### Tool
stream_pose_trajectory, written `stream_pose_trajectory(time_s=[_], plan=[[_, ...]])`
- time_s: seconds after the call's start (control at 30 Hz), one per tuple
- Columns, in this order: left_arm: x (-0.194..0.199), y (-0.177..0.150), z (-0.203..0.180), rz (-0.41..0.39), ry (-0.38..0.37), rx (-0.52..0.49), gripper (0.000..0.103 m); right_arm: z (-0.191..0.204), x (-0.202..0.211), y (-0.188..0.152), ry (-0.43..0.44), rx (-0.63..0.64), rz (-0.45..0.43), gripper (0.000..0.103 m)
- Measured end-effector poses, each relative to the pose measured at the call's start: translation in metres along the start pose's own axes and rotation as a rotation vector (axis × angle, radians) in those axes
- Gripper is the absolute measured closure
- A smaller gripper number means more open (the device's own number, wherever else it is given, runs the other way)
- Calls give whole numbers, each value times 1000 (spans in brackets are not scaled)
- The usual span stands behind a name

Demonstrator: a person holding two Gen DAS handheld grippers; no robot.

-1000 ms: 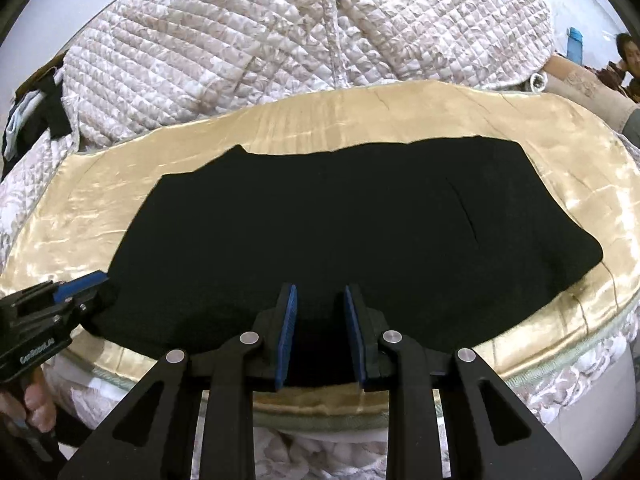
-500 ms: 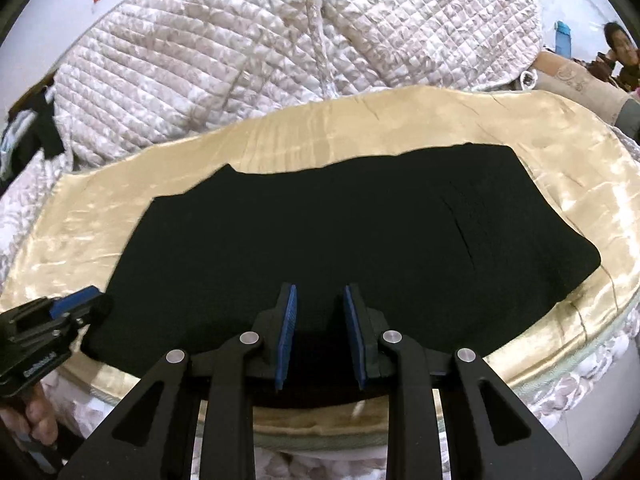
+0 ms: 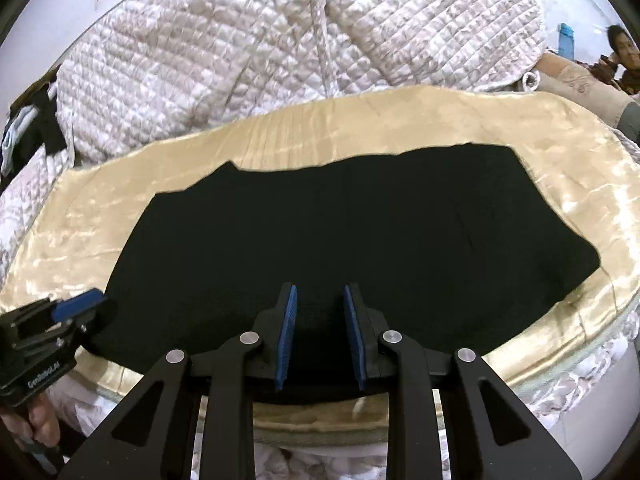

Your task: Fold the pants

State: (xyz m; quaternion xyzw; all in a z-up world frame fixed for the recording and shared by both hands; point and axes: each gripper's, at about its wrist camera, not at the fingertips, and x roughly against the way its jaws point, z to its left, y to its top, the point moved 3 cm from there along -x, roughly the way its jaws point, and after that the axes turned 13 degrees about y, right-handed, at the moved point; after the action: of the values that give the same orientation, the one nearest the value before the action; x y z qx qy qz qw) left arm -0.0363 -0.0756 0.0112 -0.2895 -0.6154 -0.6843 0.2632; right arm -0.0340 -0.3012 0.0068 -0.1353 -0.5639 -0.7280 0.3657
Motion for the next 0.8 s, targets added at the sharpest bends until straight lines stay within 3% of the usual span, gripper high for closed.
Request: stream_pose_trajectory(time_s=[0.23, 0.27, 0.3, 0.33, 0.5, 0.63, 0.8], plan=[[-3, 0, 2, 8, -6, 15, 75, -50, 25, 0, -46, -177, -91, 78], [-3, -1, 2, 7, -5, 13, 75, -59, 30, -1, -52, -214, -111, 70], [-3, -1, 2, 7, -5, 12, 75, -69, 36, -2, -58, -254, -138, 54], [-3, -1, 2, 7, -5, 12, 75, -79, 43, -2, -65, -294, -170, 48], [-3, -2, 1, 8, -6, 15, 75, -128, 72, -8, -121, -520, -333, 44], [-3, -2, 1, 8, -7, 16, 74, -151, 54, -26, -32, -682, -282, 44], [-4, -3, 1, 10, -9, 18, 74, -155, 39, -18, -21, -670, -283, 44]])
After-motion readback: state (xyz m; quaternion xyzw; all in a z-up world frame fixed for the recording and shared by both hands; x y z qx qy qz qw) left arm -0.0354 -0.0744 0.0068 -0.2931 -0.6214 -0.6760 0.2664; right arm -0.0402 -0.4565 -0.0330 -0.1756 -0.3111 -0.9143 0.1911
